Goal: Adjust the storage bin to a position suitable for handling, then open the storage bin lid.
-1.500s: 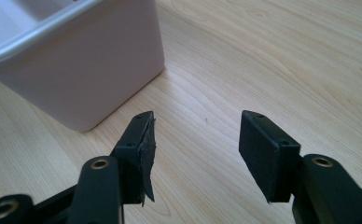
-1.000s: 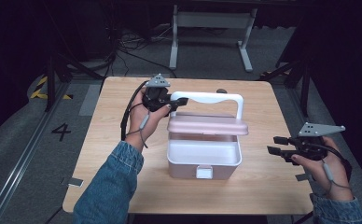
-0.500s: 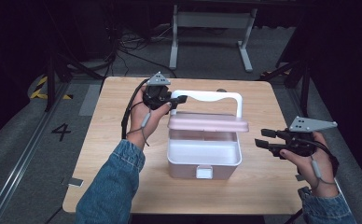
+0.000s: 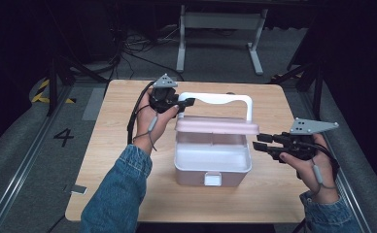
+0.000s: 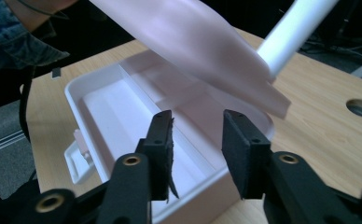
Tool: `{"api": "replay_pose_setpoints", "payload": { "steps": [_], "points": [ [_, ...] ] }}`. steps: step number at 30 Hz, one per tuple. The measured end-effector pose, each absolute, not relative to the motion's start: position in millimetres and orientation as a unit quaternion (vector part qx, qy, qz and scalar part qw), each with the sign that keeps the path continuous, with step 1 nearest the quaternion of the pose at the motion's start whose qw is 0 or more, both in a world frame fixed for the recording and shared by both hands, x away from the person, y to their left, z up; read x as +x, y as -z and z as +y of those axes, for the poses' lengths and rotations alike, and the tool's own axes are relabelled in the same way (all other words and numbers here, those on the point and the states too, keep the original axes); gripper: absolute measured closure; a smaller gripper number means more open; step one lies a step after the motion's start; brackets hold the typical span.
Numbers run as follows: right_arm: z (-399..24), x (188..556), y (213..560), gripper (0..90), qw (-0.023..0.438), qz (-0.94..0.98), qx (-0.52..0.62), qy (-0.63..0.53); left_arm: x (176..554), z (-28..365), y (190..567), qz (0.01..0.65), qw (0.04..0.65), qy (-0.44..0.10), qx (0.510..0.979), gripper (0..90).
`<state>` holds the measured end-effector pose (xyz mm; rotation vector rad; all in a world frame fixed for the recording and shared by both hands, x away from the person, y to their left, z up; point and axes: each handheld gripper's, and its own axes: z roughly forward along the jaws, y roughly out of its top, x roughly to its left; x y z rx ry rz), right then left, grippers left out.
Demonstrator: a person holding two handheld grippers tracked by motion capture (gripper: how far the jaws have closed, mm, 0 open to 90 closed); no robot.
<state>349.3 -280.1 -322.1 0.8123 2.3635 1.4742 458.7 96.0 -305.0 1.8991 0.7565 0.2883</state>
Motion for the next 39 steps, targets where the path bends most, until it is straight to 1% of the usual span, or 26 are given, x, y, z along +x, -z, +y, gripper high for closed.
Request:
{"api": "replay_pose_setpoints", "payload": {
  "steps": [1,2,3,4,6,7,9,12,13,14,16,17,20,23,26,27,29,31,39],
  "points": [
    [-278.3,348.7,320.8,67.9,0.119,0.808,0.275,-0.508,459.4,95.9,304.9,0.316,0.513,-0.121,0.789,74.2],
    [-278.3,348.7,320.8,67.9,0.119,0.808,0.275,-0.508,459.4,95.9,304.9,0.316,0.513,-0.121,0.789,74.2],
    [-274.3,348.2,318.5,72.1,0.122,0.808,0.265,-0.512,460.4,95.9,304.2,0.317,0.513,-0.121,0.788,74.2],
    [-273.2,347.8,317.7,73.4,0.125,0.808,0.264,-0.512,460.4,95.9,304.2,0.317,0.513,-0.121,0.788,74.2],
    [-271.9,347.6,316.9,74.0,0.132,0.808,0.263,-0.511,461.2,95.4,303.9,0.318,0.515,-0.122,0.786,74.2],
    [-271.3,347.4,315.8,71.7,0.141,0.807,0.269,-0.506,461.7,95.4,303.9,0.319,0.516,-0.122,0.786,74.2],
    [-273.2,347.9,315.1,70.7,0.142,0.802,0.276,-0.511,462.1,95.6,303.9,0.319,0.515,-0.121,0.786,74.2],
    [-276.8,348.4,312.8,76.5,0.149,0.796,0.281,-0.514,462.2,95.7,304.3,0.319,0.517,-0.12,0.785,74.2],
    [-277.1,348.1,311.8,80.4,0.147,0.796,0.282,-0.516,462.2,95.7,304.3,0.319,0.517,-0.12,0.785,74.2],
    [-277.1,348.1,311.8,80.4,0.147,0.796,0.282,-0.516,462.2,95.8,304.4,0.319,0.517,-0.119,0.785,74.2],
    [-275.1,348.3,311.0,85.5,0.141,0.798,0.273,-0.519,462.4,95.8,304.5,0.319,0.518,-0.119,0.785,74.2],
    [-272.5,349.0,310.7,89.3,0.147,0.796,0.267,-0.523,462.4,95.8,304.3,0.319,0.517,-0.118,0.785,74.2],
    [-271.4,350.7,310.6,90.0,0.151,0.796,0.266,-0.523,462.2,96.4,304.3,0.318,0.517,-0.116,0.786,74.1],
    [-272.0,352.0,311.0,90.0,0.152,0.793,0.269,-0.525,462.4,96.6,305.3,0.32,0.521,-0.123,0.781,63.0],
    [-272.3,351.8,310.5,90.0,0.156,0.792,0.269,-0.525,461.7,98.1,305.1,0.32,0.519,-0.132,0.782,54.2],
    [-272.4,351.6,310.1,90.0,0.158,0.792,0.27,-0.525,461.2,99.4,304.4,0.321,0.517,-0.134,0.782,49.8],
    [-273.1,351.9,309.9,90.0,0.159,0.79,0.27,-0.527,459.5,102.4,303.6,0.322,0.524,-0.137,0.777,45.2],
    [-273.9,352.8,309.7,90.0,0.159,0.788,0.272,-0.529,456.5,109.5,301.0,0.322,0.529,-0.142,0.772,42.9],
    [-275.1,354.2,309.6,90.0,0.158,0.785,0.273,-0.534,442.4,135.2,291.2,0.314,0.528,-0.169,0.771,42.7]
  ]
}}
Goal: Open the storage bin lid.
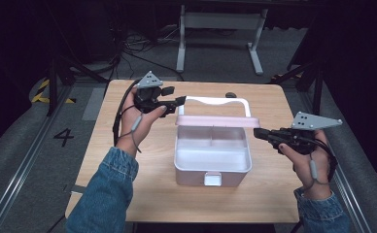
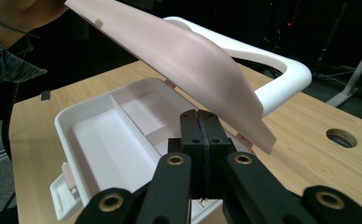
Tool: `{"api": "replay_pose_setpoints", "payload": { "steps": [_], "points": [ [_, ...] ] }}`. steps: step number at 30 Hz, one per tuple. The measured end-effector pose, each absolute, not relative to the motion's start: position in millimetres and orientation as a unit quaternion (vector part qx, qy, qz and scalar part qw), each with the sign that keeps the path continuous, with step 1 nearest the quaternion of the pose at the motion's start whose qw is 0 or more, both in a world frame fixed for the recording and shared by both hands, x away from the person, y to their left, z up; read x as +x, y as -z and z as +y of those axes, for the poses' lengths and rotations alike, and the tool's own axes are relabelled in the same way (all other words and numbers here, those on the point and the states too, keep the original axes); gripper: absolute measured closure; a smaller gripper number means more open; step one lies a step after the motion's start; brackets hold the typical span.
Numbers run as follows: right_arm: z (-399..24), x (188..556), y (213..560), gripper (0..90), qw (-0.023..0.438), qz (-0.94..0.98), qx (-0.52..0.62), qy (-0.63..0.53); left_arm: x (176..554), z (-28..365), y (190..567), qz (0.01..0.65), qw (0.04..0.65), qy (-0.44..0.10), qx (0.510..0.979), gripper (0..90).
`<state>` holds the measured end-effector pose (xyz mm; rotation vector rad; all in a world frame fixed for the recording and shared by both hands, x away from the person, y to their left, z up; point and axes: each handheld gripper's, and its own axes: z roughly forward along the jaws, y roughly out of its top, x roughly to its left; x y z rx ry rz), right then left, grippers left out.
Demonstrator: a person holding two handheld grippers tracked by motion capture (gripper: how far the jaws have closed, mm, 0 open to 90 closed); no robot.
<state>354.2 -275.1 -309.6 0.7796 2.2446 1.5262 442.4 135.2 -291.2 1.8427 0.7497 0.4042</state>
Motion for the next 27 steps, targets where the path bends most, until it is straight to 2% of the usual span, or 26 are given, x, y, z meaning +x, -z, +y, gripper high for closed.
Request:
{"api": "replay_pose_setpoints", "payload": {
  "steps": [15,27],
  "points": [
    [-272.4,364.9,308.1,90.0,0.156,0.774,0.276,-0.548,391.7,169.2,290.7,0.274,0.521,-0.177,0.789,40.0],
    [-274.0,367.7,308.0,90.0,0.154,0.764,0.281,-0.56,387.0,142.0,302.7,0.235,0.526,-0.159,0.802,35.4]
  ]
}}
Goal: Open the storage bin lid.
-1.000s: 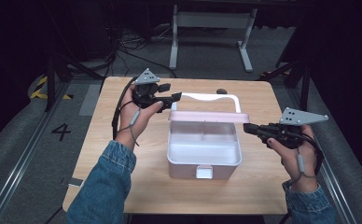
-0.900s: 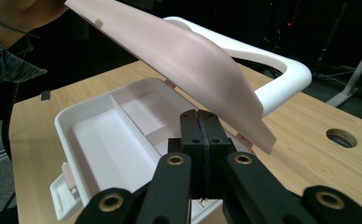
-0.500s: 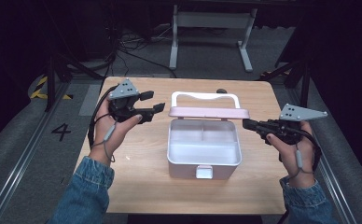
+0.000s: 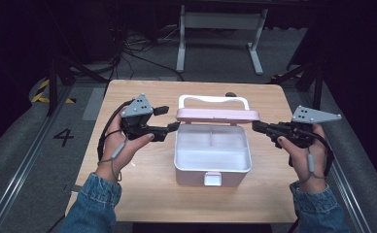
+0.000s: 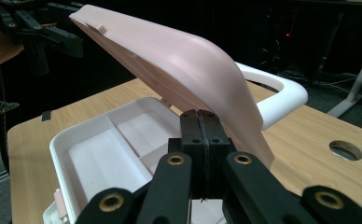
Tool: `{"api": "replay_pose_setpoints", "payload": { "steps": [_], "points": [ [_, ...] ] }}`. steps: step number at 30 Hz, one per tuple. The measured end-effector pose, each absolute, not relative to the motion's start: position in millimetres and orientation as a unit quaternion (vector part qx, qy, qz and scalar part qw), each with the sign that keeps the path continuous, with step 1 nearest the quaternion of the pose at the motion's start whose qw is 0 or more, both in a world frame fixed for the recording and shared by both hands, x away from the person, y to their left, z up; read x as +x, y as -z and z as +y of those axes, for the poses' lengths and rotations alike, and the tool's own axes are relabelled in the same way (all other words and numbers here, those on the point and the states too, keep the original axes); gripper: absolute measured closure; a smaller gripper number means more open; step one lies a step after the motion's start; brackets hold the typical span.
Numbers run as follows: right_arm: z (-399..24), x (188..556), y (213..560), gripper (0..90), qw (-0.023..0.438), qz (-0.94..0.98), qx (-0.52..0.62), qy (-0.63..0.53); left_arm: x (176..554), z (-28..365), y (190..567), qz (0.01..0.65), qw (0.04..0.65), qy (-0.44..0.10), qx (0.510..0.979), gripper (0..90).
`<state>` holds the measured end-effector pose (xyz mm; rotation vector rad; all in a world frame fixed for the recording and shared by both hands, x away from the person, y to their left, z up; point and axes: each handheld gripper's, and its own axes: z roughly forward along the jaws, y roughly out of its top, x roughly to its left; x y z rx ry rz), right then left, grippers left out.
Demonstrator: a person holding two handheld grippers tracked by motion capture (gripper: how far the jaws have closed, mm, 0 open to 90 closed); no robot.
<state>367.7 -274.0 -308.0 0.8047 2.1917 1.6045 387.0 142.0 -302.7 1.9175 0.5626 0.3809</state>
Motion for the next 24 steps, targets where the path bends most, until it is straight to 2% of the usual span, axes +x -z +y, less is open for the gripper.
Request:
{"api": "replay_pose_setpoints", "payload": {
  "steps": [13,17,20,24],
  "points": [
    [-277.2,367.9,307.7,90.0,0.157,0.759,0.283,-0.565,403.1,115.0,306.5,0.224,0.548,-0.159,0.79,34.9],
    [-277.8,367.5,307.5,90.0,0.157,0.758,0.285,-0.565,405.1,112.3,307.2,0.228,0.555,-0.156,0.784,38.6],
    [-278.0,367.2,307.4,90.0,0.159,0.759,0.284,-0.564,405.9,114.0,305.7,0.234,0.567,-0.157,0.774,47.7],
    [-278.1,366.8,307.4,90.0,0.16,0.759,0.284,-0.564,406.1,115.8,303.8,0.237,0.577,-0.161,0.765,54.4]
  ]
}}
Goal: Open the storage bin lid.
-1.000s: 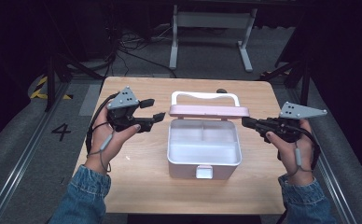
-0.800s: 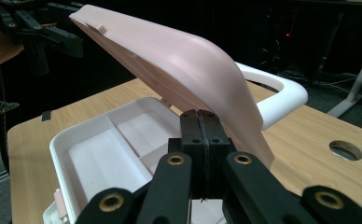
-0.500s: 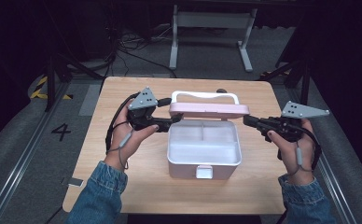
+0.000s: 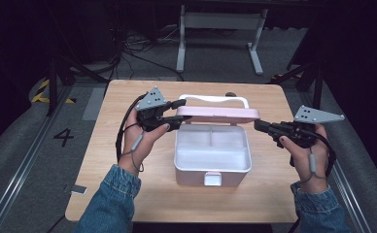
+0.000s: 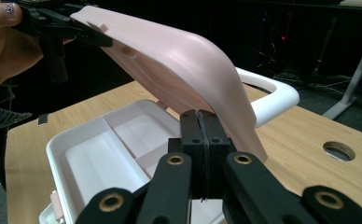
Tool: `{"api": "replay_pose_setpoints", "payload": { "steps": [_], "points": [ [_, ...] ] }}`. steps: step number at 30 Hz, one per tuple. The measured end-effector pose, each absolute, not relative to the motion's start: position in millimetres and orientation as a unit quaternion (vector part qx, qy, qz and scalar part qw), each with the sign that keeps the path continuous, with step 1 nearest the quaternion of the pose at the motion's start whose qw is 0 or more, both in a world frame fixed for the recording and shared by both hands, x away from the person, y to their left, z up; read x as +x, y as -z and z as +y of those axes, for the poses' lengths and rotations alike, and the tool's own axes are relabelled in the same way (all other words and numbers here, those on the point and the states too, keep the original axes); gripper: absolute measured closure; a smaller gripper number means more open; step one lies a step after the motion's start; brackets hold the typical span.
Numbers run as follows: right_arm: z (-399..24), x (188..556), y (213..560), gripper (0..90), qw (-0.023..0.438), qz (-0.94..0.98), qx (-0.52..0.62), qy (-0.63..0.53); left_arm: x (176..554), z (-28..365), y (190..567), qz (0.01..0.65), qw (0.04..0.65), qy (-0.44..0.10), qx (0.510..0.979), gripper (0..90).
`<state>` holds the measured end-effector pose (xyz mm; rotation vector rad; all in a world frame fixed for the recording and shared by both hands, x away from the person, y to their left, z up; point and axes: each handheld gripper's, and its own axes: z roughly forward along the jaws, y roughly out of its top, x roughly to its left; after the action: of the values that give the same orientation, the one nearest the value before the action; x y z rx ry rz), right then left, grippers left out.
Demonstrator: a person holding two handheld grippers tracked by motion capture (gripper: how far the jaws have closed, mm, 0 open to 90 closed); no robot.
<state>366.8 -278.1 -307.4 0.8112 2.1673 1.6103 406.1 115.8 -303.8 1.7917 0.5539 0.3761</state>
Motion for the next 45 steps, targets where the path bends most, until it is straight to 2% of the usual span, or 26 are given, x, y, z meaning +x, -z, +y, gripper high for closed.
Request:
{"api": "replay_pose_setpoints", "payload": {
  "steps": [2,15,35,45],
  "points": [
    [-279.0,366.5,307.1,90.0,0.163,0.758,0.284,-0.564,405.8,115.8,303.5,0.236,0.577,-0.161,0.765,57.6],
    [-284.0,361.3,305.3,90.0,0.168,0.756,0.287,-0.564,409.8,115.2,302.0,0.243,0.578,-0.177,0.758,63.0],
    [-318.9,344.0,314.6,87.2,0.199,0.753,0.329,-0.534,440.8,116.1,297.6,0.255,0.576,-0.174,0.757,68.5],
    [-326.0,345.7,322.0,84.1,0.197,0.754,0.345,-0.523,457.5,114.2,297.2,0.268,0.566,-0.179,0.759,70.2]
  ]
}}
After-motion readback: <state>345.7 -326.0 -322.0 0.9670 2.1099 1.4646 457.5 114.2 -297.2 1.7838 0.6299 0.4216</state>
